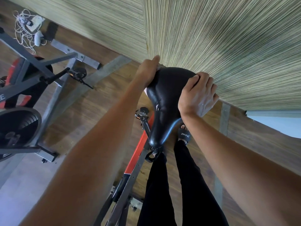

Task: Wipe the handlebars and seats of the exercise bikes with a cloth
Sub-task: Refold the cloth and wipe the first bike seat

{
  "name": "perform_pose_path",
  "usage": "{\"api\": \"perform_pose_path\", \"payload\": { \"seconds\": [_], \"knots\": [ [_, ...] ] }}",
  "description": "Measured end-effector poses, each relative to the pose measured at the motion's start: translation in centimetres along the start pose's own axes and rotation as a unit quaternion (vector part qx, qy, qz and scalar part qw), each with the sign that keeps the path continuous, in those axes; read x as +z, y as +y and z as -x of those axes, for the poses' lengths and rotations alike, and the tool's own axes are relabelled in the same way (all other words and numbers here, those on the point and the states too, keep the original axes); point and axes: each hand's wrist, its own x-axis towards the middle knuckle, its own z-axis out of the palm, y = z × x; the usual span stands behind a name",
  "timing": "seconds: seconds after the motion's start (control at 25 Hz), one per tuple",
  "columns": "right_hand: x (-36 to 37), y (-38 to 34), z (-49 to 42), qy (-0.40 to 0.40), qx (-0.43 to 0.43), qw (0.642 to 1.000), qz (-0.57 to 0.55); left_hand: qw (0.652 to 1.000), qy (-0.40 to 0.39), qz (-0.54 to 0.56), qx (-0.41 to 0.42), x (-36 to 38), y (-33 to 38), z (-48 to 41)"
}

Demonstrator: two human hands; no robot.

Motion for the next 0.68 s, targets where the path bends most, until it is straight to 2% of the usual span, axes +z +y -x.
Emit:
{"api": "perform_pose_path", "payload": {
  "seconds": [0.08,0.2,0.36,0.44,0.56,0.68],
  "knots": [
    [-0.1,0.0,0.1,0.000,-0.003,1.000,0.000,0.995,0.057,0.058,0.055,0.4,-1.7,1.3],
    [-0.2,0.1,0.1,-0.001,-0.004,1.000,-0.001,0.970,0.111,0.190,0.101,1.1,-4.0,3.5],
    [-0.3,0.0,0.2,-0.005,-0.006,1.000,0.001,0.950,0.127,0.278,0.067,3.2,-5.0,6.5],
    [-0.4,0.0,0.1,-0.005,-0.007,1.000,-0.002,0.949,0.131,0.282,0.050,2.5,-4.2,6.3],
    [-0.2,0.0,0.1,-0.006,-0.003,1.000,0.003,0.969,0.102,0.226,-0.008,0.3,-2.3,4.9],
    [-0.2,0.0,0.1,-0.011,-0.005,1.000,0.003,0.965,0.117,0.232,-0.045,0.7,-2.9,6.0]
  ]
}}
